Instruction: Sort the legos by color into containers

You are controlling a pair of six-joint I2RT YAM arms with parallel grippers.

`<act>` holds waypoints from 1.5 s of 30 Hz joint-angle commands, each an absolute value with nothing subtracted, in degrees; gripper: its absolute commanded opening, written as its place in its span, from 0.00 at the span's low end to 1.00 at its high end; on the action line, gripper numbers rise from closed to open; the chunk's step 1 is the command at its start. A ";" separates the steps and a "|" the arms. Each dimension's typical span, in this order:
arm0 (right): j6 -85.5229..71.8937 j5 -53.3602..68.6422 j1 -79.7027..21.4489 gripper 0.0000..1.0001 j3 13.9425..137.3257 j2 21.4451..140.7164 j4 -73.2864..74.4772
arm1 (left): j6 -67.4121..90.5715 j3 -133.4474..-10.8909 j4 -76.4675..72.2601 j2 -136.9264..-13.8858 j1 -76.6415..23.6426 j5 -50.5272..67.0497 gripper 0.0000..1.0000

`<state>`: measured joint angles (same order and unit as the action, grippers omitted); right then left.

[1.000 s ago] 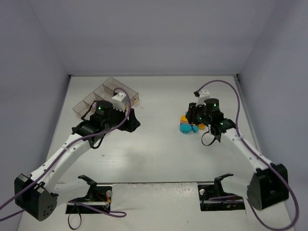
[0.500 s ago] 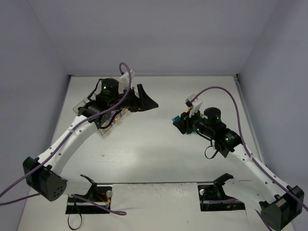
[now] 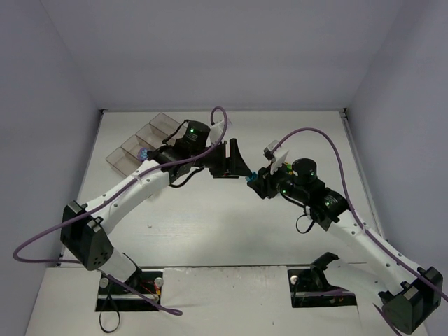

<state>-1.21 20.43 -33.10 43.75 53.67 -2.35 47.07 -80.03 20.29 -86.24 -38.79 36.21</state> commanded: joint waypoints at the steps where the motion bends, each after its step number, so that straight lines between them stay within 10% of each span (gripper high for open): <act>1: -0.79 20.21 -33.75 0.02 44.65 53.61 -6.06 | 48.60 -82.44 16.09 -86.04 -39.99 36.74 0.55; 13: -1.93 20.13 -34.37 0.01 43.95 53.09 -6.24 | 49.57 -82.00 13.01 -89.82 -41.31 36.74 0.43; 19: -2.29 19.51 -34.37 0.01 43.77 53.26 -6.42 | 49.57 -82.09 12.74 -90.53 -41.40 37.44 0.16; 22: -2.64 17.85 -34.37 0.41 43.60 53.52 -6.50 | 48.70 -81.74 13.27 -89.91 -41.22 36.39 0.00; 27: -3.43 14.68 -34.37 0.66 43.42 55.02 -6.07 | 45.18 -81.65 16.78 -89.39 -37.11 34.28 0.00; 45: -11.33 10.64 -34.37 0.68 39.55 51.77 -2.56 | 18.02 -94.39 25.93 -104.22 -11.95 5.81 0.04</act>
